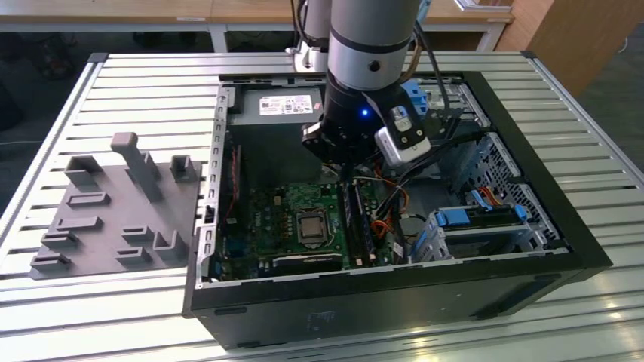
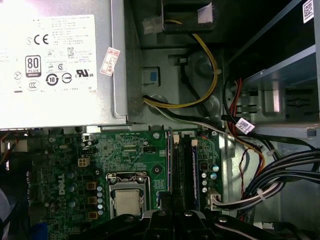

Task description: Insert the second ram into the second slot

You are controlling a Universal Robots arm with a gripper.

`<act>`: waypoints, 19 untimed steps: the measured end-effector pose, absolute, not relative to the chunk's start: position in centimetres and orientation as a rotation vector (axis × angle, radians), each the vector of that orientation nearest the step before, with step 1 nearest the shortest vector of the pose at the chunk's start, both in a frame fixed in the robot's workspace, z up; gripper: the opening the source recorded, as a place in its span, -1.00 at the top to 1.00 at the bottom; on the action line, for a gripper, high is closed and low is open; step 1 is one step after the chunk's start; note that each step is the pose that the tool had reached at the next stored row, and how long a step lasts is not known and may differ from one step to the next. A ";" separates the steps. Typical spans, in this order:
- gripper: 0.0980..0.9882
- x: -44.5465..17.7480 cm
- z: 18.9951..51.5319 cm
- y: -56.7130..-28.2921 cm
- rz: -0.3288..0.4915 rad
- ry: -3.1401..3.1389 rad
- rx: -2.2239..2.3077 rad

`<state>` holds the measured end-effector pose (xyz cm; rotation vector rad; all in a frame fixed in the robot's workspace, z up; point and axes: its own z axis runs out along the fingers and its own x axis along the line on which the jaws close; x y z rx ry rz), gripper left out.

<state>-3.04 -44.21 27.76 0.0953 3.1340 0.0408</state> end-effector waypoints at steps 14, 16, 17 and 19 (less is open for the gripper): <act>0.95 -3.0 27.3 -44.2 0.041 3.135 0.095; 0.95 -3.0 27.3 -44.3 0.040 3.135 0.095; 0.95 -3.0 27.3 -44.3 0.039 3.135 0.095; 0.95 -3.0 27.3 -44.3 0.037 3.135 0.095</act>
